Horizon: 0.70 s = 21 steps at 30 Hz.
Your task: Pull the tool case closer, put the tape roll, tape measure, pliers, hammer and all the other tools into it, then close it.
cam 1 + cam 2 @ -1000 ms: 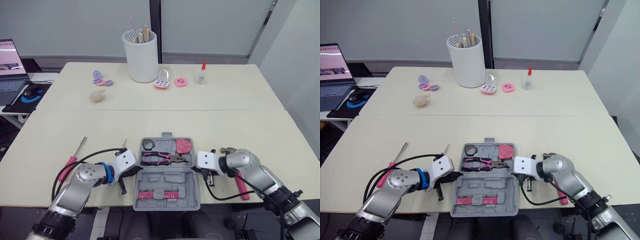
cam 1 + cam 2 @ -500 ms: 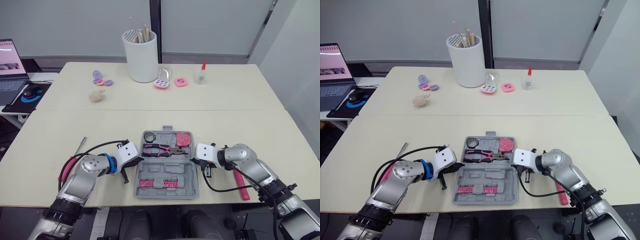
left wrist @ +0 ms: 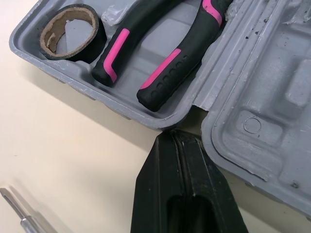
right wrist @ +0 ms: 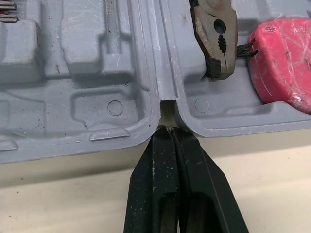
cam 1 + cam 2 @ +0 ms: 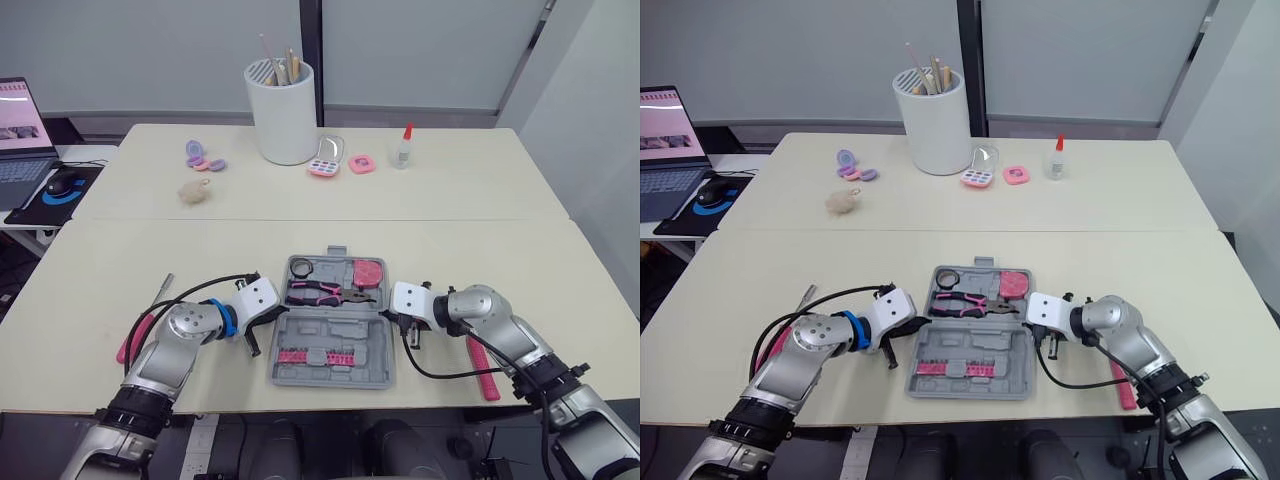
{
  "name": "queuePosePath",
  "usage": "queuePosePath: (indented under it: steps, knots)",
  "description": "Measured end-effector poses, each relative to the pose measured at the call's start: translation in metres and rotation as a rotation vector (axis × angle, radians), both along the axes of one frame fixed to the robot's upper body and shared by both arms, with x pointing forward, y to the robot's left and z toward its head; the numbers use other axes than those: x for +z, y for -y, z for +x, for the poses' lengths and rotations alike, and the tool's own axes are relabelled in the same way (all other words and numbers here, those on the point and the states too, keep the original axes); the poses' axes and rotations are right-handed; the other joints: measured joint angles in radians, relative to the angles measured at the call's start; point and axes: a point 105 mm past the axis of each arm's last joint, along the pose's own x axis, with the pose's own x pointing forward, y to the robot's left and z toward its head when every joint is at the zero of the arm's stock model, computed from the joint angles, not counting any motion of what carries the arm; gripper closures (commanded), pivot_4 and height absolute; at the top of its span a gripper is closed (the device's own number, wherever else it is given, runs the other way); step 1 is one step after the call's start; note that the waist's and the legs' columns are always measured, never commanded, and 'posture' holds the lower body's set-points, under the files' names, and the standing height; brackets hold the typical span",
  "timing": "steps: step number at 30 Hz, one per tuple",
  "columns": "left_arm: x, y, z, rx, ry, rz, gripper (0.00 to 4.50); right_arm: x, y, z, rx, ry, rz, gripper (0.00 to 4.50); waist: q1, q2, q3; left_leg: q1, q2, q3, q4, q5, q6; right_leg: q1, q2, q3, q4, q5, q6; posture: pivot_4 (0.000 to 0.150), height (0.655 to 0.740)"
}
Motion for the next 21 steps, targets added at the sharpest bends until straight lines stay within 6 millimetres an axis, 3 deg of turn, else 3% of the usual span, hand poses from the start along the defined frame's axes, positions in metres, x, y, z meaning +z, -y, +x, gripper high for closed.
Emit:
queuePosePath:
  steps: [21]
  knots:
    - [0.0002,0.0004,0.0021,0.004,0.008,0.004,4.50,0.0010,0.0026,0.0053,-0.003,0.011,-0.002,4.49,0.000,0.000,0.000,0.000,0.000,0.000,0.000,0.000,0.000,0.000,0.000,0.000,0.000,0.000,0.000,0.150,0.7400]
